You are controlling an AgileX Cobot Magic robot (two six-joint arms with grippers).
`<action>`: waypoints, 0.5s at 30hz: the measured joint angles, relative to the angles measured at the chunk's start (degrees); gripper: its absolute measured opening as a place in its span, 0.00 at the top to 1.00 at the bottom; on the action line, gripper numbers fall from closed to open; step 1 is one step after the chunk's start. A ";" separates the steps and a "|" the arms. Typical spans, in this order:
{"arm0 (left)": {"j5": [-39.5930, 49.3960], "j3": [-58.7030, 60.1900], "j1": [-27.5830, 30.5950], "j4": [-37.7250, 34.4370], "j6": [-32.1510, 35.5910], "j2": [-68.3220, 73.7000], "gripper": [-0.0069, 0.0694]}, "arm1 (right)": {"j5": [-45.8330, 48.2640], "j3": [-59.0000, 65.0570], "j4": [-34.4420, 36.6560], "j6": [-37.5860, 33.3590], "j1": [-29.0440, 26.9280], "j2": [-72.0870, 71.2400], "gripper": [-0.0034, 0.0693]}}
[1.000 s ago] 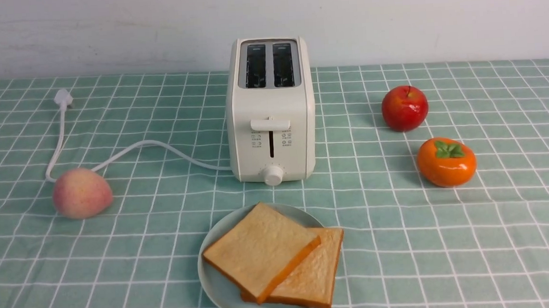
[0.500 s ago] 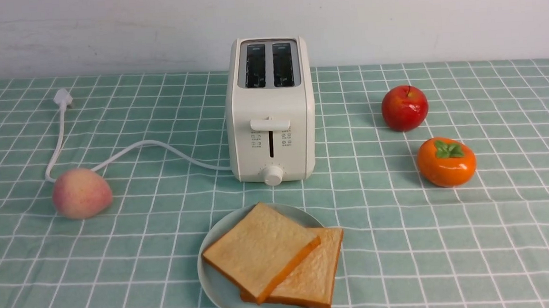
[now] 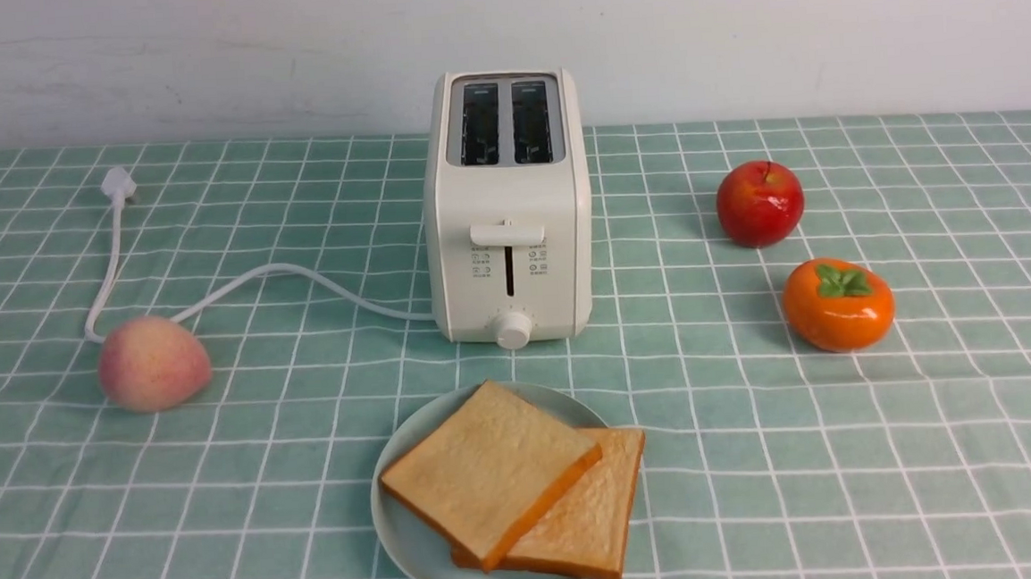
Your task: Take toasted bread from bread machine on blue coffee table place on plate.
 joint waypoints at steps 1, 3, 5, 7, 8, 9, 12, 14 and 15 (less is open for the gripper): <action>0.00 0.00 0.00 0.00 -0.12 0.00 0.91 | 0.00 0.00 0.00 0.00 0.00 0.00 0.67; 0.00 0.00 0.00 0.00 -0.23 0.00 0.91 | 0.09 0.00 -0.26 0.00 0.00 0.00 0.67; 0.07 0.00 0.00 0.00 -0.23 0.00 0.91 | 0.78 0.00 -2.83 0.00 0.00 0.00 0.66; 0.12 0.00 0.00 0.00 -0.23 0.00 0.91 | 1.33 0.00 -6.01 0.00 0.00 0.00 0.66; 0.12 0.00 0.00 0.00 -0.23 0.00 0.91 | 2.02 0.00 -9.66 0.00 0.00 0.00 0.65; 0.12 0.00 0.00 0.00 -0.23 0.00 0.91 | 2.16 0.00 -11.07 0.00 0.00 0.00 0.65; 0.12 0.00 0.00 0.00 -0.23 0.00 0.91 | 2.29 0.00 -13.80 0.00 0.00 0.00 0.65; 0.12 0.00 0.00 0.00 -0.23 0.00 0.91 | 2.29 0.00 -15.42 0.00 0.00 0.00 0.64; 0.12 0.00 0.00 0.00 -0.23 0.00 0.91 | 2.29 0.00 -15.74 0.00 0.00 0.00 0.64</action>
